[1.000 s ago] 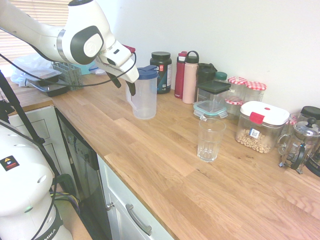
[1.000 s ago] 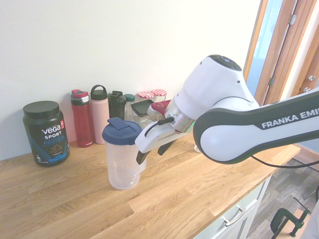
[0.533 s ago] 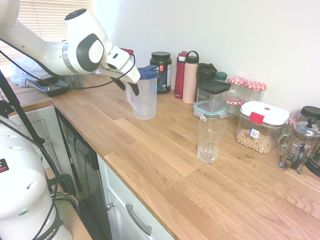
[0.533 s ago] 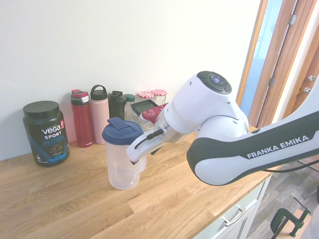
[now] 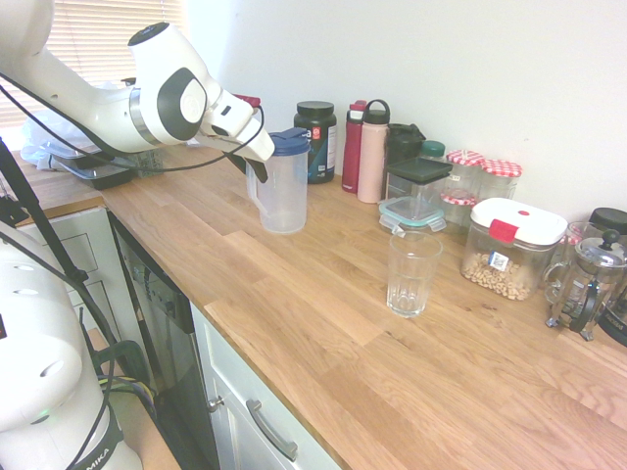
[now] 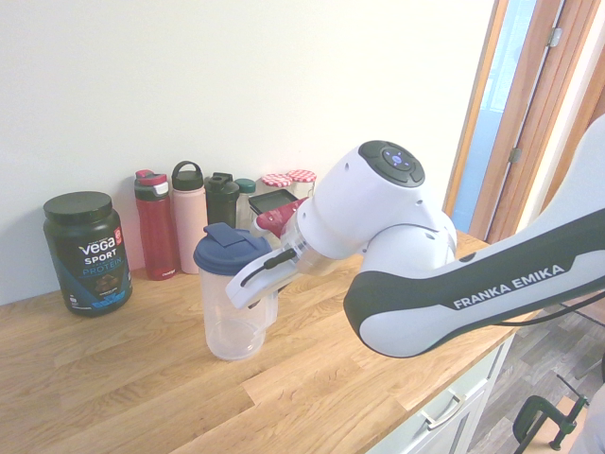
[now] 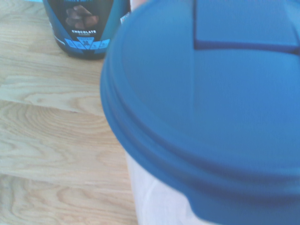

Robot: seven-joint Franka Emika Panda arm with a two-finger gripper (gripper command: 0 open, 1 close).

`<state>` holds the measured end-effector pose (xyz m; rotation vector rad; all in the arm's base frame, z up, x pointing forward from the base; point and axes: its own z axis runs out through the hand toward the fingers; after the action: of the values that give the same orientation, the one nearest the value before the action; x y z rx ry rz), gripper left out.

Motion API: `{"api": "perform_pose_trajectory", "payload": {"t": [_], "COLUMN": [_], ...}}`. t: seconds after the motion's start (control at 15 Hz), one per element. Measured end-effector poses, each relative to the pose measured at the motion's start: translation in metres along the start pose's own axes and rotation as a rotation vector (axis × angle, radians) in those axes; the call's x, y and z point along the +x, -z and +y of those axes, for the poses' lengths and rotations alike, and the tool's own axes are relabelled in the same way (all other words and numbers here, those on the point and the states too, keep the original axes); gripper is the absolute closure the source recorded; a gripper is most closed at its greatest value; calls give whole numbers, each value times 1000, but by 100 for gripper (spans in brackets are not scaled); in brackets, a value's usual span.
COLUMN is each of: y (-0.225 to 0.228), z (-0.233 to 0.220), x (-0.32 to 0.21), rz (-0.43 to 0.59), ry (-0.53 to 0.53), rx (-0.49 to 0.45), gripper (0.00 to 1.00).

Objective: Pour me some water

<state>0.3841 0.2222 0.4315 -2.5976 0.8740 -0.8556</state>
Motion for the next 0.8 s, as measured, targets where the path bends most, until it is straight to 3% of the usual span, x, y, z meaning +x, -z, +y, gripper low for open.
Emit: {"api": "perform_pose_trajectory", "payload": {"t": [0.47, 0.8], "y": [-3, -3], "z": [-4, 5], "x": [2, 20], "rz": [-4, -1], "ry": [-5, -67], "rx": [0, -8], "gripper": [100, 100]}}
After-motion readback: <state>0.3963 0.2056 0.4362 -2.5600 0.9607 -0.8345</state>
